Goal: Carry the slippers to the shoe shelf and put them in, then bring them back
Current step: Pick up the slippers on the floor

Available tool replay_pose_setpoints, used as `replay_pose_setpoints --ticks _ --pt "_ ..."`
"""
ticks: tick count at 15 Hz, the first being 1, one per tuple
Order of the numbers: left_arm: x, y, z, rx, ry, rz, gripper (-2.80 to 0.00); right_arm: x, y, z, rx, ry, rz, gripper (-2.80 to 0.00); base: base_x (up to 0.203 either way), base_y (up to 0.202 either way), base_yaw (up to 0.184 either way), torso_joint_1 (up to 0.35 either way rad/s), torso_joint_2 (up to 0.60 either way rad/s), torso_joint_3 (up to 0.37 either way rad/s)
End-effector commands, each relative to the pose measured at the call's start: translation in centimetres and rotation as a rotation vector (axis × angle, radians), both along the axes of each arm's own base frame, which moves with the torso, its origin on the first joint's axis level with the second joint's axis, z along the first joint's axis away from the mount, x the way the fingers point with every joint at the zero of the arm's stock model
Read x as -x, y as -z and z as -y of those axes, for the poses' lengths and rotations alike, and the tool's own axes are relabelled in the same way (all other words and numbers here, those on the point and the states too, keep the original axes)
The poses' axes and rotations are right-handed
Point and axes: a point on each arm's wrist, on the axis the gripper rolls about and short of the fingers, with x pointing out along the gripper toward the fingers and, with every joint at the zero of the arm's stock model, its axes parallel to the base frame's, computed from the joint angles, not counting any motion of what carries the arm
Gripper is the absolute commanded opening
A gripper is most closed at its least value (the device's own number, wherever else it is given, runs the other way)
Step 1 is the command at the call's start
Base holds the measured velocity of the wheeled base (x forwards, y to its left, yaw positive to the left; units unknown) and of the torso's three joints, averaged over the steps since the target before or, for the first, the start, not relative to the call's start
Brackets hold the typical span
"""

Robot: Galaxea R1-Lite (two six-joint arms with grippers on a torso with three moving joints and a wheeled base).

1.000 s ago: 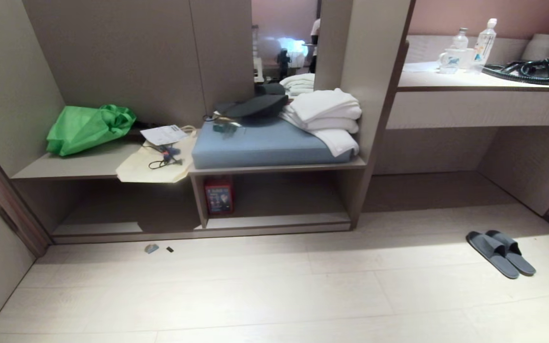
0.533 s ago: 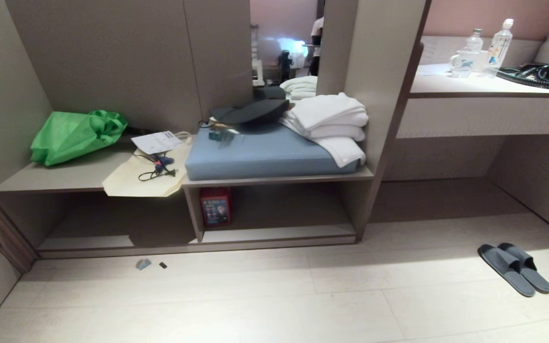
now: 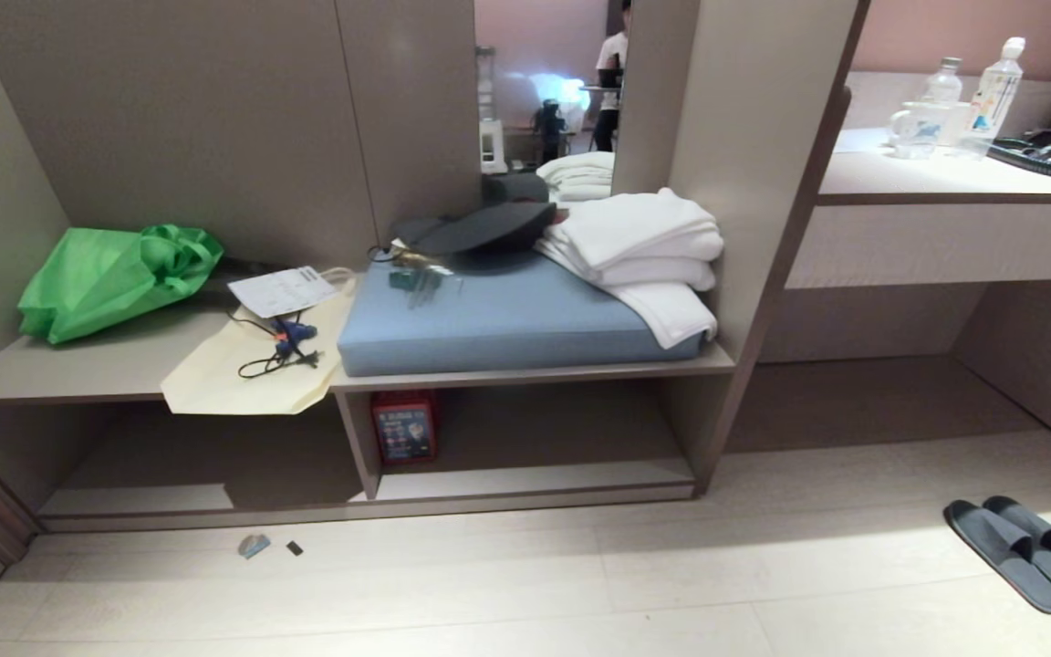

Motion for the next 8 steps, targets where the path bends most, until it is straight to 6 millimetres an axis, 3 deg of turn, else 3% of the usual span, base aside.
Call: replay_pose_setpoints --ticks 1,4,8 --pt "-0.01 -0.01 0.0 0.0 -0.001 -0.001 -2.8 -0.01 0.0 0.0 -0.001 0.0 -0.001 -2.8 0.198 0.0 0.0 0.007 0.0 0.0" --pt "-0.01 -0.01 0.0 0.0 -0.001 -0.001 -2.8 -0.01 0.0 0.0 0.0 0.0 -0.001 -2.8 0.152 0.0 0.001 0.005 0.0 0.003" --pt "0.0 0.0 0.0 0.001 -0.001 0.001 -2.8 -0.01 0.0 0.0 -0.002 0.0 -0.001 -2.8 0.0 0.0 0.0 0.0 0.0 0.0"
